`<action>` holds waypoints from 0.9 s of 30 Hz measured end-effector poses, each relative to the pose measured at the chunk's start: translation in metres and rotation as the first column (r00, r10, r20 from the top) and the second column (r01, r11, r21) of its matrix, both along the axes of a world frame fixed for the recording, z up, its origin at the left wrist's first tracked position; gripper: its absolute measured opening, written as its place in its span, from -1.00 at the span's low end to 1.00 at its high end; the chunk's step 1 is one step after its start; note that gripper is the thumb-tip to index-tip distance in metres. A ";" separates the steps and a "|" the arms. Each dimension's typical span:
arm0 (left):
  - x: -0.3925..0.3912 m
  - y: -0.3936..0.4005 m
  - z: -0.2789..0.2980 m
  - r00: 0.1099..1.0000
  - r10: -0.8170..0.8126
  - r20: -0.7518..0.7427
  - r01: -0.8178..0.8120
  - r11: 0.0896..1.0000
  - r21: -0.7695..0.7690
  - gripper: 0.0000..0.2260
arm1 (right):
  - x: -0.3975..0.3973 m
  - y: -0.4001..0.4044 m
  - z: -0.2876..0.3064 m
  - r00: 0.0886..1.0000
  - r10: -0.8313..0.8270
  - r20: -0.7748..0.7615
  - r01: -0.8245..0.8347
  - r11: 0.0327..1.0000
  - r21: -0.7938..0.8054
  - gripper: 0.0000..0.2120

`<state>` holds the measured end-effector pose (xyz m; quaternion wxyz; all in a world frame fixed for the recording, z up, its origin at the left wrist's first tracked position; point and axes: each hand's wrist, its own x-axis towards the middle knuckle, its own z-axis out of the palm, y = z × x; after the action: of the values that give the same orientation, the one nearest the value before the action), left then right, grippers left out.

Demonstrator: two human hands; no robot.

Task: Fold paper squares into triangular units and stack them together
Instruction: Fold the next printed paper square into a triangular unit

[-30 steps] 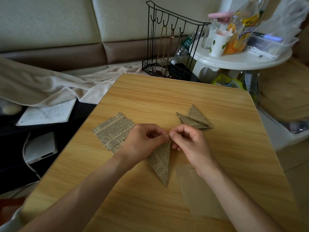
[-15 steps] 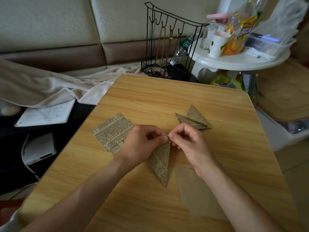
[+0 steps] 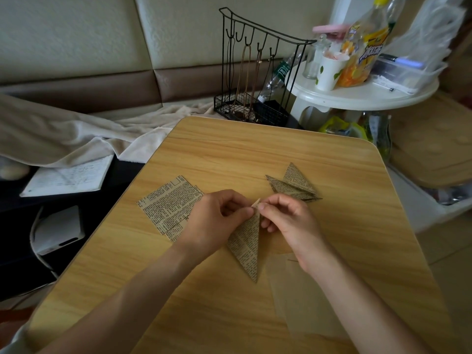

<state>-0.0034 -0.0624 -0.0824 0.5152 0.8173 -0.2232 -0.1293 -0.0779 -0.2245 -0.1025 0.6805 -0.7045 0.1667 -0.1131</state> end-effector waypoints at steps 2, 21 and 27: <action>-0.005 -0.003 -0.002 0.962 0.032 0.271 -0.055 0.996 0.077 -0.78 | 0.001 0.002 -0.001 0.999 -0.047 -0.012 0.047 0.999 0.024 -0.92; -0.008 -0.005 0.002 0.999 0.033 0.019 -0.033 0.999 -0.010 -0.95 | 0.000 0.005 -0.001 0.996 -0.075 0.042 0.074 0.997 0.040 -0.94; -0.005 -0.002 0.005 0.986 0.026 -0.164 -0.045 0.993 -0.113 -0.94 | 0.000 0.005 -0.003 0.994 -0.052 0.099 0.052 0.999 0.002 -0.99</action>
<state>-0.0084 -0.0646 -0.0776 0.5805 0.7766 -0.1730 -0.1731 -0.0783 -0.2190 -0.1056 0.6845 -0.6937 0.1509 -0.1656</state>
